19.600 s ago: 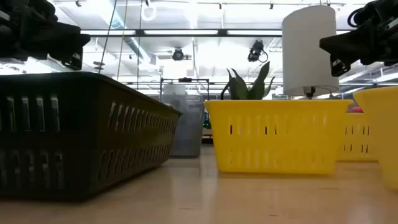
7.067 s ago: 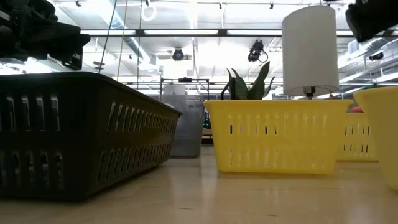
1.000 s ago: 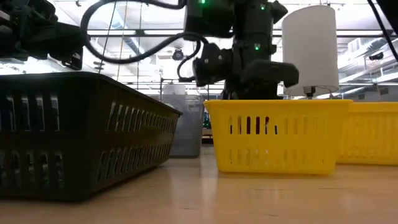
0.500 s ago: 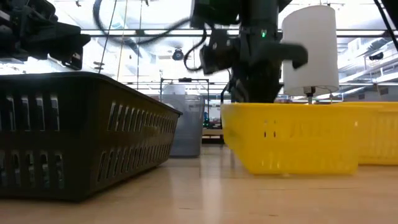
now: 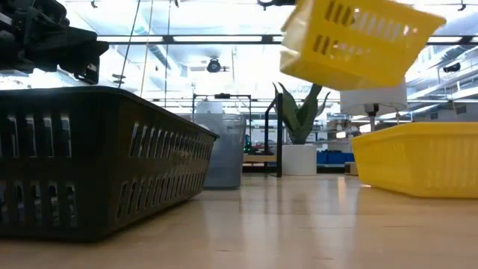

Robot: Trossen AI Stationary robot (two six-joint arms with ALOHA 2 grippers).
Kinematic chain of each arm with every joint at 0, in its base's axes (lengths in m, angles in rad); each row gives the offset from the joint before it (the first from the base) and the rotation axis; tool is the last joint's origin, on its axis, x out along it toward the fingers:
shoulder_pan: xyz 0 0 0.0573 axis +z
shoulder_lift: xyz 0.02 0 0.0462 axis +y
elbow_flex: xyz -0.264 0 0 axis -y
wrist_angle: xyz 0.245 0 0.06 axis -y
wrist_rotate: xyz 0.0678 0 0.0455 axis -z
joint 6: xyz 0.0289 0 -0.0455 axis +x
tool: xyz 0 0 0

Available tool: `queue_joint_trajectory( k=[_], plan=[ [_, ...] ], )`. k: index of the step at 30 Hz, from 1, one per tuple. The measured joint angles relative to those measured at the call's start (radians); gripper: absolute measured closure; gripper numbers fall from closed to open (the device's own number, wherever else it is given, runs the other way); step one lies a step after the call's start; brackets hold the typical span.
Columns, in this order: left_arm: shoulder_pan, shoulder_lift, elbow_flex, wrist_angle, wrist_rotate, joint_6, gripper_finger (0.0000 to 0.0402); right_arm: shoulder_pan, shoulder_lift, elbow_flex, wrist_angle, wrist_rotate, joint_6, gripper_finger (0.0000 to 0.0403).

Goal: Stack baskets on shelf by color
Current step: Stack the left yellow bin on the top of the right yellow bins

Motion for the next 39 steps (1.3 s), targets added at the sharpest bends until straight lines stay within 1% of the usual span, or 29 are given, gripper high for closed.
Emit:
queue_joint_trajectory(
  k=[2,8,12,15,22,26,31,35,39],
  plan=[
    [0.0,0.0,0.0,0.001,0.0,0.0,0.0285,-0.012,-0.051,-0.05,-0.01,0.012,0.003,0.0396],
    [0.0,0.0,0.0,0.001,0.0,0.0,0.0285,-0.057,-0.198,-0.246,-0.007,-0.028,0.015,0.0395],
    [0.0,0.0,0.0,0.001,0.0,0.0,0.0285,-0.064,-0.268,-0.345,-0.001,-0.038,0.063,0.0395],
    [0.0,0.0,0.0,0.001,0.0,0.0,0.0285,-0.064,-0.29,-0.393,0.011,-0.049,0.083,0.0395],
    [0.0,0.0,0.0,0.002,0.0,0.0,0.0285,-0.054,-0.277,-0.451,0.033,-0.059,0.086,0.0394],
    [0.0,0.0,0.0,0.002,0.0,0.0,0.0285,-0.055,-0.259,-0.471,0.067,-0.057,0.09,0.0386],
    [0.0,0.0,0.0,0.003,0.0,0.0,0.0285,-0.054,-0.258,-0.51,0.144,-0.082,0.111,0.0359],
    [0.0,0.0,0.0,0.002,0.0,0.0,0.0285,-0.054,-0.258,-0.518,0.134,-0.083,0.134,0.0332],
    [0.0,0.0,0.0,0.002,0.0,0.0,0.0285,-0.054,-0.262,-0.479,0.078,-0.084,0.153,0.0308]
  ],
)
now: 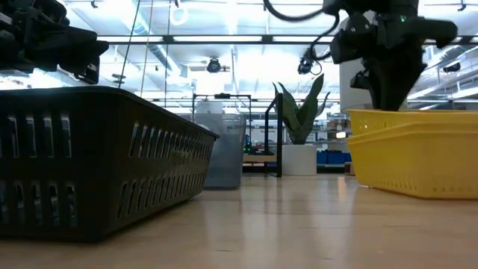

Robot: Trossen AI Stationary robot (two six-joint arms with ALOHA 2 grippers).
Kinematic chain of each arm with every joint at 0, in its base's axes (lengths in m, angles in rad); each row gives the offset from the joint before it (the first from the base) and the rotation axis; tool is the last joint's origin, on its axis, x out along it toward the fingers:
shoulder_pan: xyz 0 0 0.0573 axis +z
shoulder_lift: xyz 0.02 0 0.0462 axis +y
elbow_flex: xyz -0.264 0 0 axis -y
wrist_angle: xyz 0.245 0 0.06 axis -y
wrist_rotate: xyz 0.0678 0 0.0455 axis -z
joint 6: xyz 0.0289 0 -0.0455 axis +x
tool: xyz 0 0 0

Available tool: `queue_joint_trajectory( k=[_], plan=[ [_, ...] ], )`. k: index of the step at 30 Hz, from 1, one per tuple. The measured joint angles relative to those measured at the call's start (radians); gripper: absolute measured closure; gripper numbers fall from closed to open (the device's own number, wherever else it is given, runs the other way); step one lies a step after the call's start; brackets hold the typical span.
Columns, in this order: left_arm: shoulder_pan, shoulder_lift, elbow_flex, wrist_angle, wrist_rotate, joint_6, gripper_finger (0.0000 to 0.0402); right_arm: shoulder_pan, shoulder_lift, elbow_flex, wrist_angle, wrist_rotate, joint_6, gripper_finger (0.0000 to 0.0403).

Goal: Stack baskets on shelf by color
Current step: Stack the left yellow bin on the top of the right yellow bins, then stack the bottom black bin on the top of the top black bins

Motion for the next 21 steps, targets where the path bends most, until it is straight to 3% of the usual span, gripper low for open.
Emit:
queue_joint_trajectory(
  k=[12,21],
  plan=[
    [0.0,0.0,0.0,0.0,0.0,0.0,0.0285,0.019,0.001,0.129,-0.034,0.034,0.091,0.0282],
    [0.0,0.0,0.0,0.0,0.0,0.0,0.0285,0.198,0.151,0.269,0.014,0.105,0.28,0.0283]
  ],
)
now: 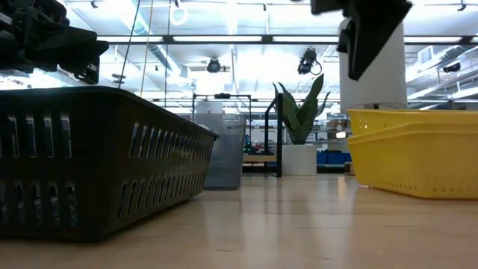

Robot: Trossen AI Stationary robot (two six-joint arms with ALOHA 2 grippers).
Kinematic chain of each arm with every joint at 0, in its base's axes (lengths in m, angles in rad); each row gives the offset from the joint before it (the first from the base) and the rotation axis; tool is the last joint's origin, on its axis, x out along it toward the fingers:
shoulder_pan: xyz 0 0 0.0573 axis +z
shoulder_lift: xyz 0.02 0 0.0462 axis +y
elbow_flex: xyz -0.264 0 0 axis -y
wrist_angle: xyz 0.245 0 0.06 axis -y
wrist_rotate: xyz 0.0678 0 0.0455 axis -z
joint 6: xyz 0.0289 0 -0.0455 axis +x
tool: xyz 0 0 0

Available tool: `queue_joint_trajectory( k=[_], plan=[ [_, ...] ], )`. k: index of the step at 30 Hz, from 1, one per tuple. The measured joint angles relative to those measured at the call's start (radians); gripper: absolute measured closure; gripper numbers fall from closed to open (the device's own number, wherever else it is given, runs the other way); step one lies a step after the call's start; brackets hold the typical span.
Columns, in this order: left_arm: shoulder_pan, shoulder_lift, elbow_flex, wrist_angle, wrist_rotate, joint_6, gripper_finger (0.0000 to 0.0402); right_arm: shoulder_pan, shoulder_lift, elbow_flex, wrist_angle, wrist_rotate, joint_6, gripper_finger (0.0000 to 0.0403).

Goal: Stack baskets on shelf by color
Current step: Stack the bottom black bin on the top of the top black bins

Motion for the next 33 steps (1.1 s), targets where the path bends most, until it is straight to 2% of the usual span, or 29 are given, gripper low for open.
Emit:
queue_joint_trajectory(
  k=[7,15,28,33],
  plan=[
    [0.0,0.0,0.0,0.0,0.0,0.0,0.0285,0.139,0.259,0.272,0.0,0.057,0.041,0.0284],
    [0.0,0.0,0.0,0.0,0.0,0.0,0.0285,0.188,0.503,0.608,-0.019,0.062,0.0,0.0284],
    [0.0,0.0,0.0,0.0,0.0,0.0,0.0285,0.2,0.745,0.998,-0.14,0.018,-0.036,0.0284],
    [0.0,0.0,0.0,0.0,0.0,0.0,0.0285,0.198,0.806,1.092,-0.152,0.026,-0.074,0.0284]
  ],
)
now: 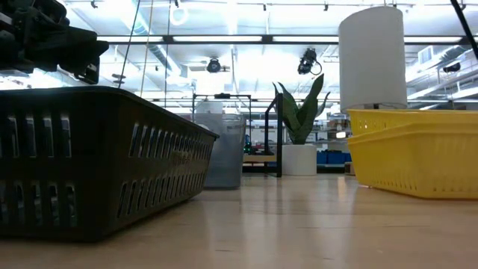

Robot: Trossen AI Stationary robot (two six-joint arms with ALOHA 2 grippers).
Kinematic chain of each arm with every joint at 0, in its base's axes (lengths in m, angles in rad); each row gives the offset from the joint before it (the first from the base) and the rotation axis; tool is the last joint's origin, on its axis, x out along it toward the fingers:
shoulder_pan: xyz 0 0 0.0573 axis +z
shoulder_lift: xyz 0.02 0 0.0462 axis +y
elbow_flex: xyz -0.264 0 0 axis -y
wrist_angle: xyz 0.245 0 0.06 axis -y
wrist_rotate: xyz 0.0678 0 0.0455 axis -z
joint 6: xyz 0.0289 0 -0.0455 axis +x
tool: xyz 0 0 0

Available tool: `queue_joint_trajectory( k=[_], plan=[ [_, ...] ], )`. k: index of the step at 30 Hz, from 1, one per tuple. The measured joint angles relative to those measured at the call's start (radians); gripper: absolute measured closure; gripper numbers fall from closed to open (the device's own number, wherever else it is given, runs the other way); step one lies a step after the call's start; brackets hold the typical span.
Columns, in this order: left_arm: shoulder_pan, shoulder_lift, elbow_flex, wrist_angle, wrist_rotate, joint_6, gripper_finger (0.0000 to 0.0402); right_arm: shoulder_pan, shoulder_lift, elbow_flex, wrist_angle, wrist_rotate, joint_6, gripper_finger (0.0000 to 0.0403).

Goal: Stack baskets on shelf by color
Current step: Stack the bottom black bin on the top of the top black bins

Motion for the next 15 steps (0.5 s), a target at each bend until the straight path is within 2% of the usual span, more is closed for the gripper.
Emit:
queue_joint_trajectory(
  k=[6,15],
  plan=[
    [0.0,0.0,0.0,0.0,0.0,0.0,0.0285,0.0,0.031,-0.012,0.007,0.004,-0.179,0.0276],
    [0.0,0.0,0.0,0.0,0.0,0.0,0.0285,-0.029,0.037,-0.03,0.025,0.004,-0.4,0.0224]
  ],
)
